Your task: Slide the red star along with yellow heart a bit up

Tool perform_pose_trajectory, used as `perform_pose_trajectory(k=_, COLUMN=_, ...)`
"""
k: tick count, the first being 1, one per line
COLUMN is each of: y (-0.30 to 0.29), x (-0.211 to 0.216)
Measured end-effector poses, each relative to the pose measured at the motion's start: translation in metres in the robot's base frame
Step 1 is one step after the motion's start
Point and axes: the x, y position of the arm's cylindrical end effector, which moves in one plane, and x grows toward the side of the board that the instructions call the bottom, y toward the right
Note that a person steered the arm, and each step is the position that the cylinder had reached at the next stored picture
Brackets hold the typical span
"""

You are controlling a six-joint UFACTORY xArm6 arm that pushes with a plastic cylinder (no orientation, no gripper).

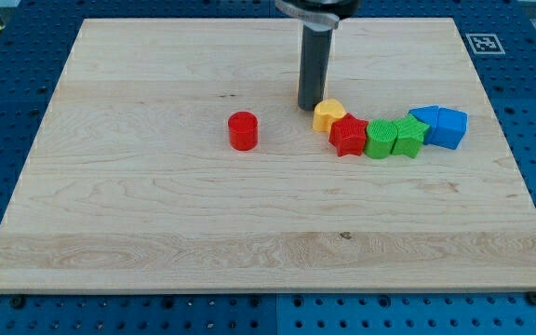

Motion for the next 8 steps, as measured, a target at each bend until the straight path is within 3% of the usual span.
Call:
perform_pose_trajectory(k=1, y=-0.041, x=0.006)
perform_pose_trajectory(k=2, y=-0.053, x=0.052)
perform_pose_trajectory(k=4, y=0.022, x=0.093)
perform_pose_trajectory(k=6, y=0.039, x=0.136)
perform_pose_trajectory(k=8, y=0.054, x=0.118)
